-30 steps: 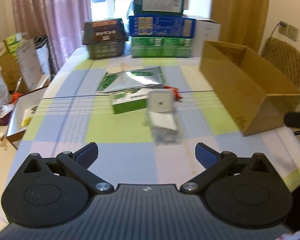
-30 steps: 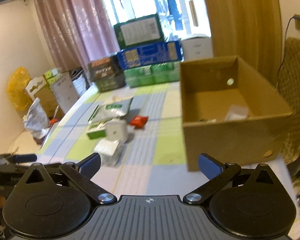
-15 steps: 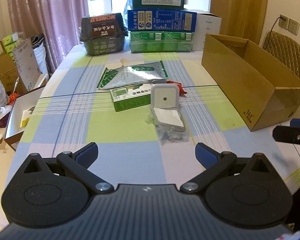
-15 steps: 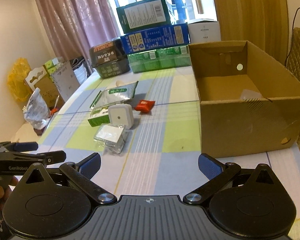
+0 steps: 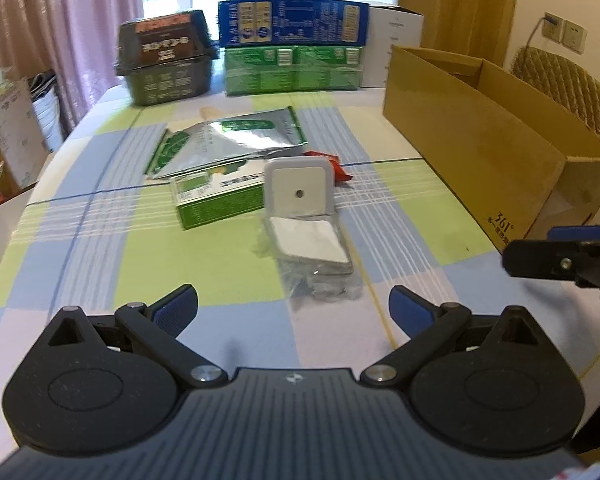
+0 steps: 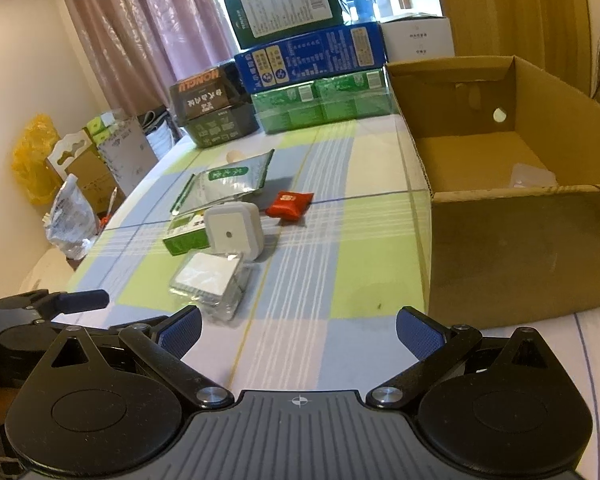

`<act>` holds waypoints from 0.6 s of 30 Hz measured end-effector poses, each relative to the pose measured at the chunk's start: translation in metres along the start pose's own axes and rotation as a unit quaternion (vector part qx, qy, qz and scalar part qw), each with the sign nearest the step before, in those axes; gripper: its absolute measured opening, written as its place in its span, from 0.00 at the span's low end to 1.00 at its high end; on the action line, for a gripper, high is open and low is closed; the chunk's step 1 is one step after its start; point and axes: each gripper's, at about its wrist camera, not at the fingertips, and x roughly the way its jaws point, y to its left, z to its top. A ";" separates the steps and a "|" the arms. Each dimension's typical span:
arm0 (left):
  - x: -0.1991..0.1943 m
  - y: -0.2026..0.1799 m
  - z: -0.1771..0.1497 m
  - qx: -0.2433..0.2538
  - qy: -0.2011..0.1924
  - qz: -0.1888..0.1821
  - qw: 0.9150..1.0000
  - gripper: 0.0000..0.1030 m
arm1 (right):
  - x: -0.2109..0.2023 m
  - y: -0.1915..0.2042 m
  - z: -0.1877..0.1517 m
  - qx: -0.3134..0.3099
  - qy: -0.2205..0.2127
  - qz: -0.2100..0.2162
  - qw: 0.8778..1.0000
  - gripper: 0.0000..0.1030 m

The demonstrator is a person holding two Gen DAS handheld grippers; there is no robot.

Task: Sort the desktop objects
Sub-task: 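Move both grippers back toward the clear plastic box and night light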

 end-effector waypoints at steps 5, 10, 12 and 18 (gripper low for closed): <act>0.027 -0.008 0.001 0.016 0.006 -0.007 1.000 0.87 | 0.017 -0.008 -0.003 0.009 0.000 -0.012 1.000 0.97; 0.046 -0.015 0.000 0.027 0.009 -0.010 1.000 0.84 | 0.028 -0.013 -0.006 0.011 0.002 -0.015 1.000 0.82; 0.053 -0.016 0.000 0.023 0.010 -0.008 1.000 0.76 | 0.031 -0.014 -0.008 0.006 0.003 -0.018 1.000 0.80; 0.068 -0.017 0.000 0.005 0.013 0.000 1.000 0.66 | 0.038 -0.018 -0.012 0.008 0.011 -0.019 1.000 0.79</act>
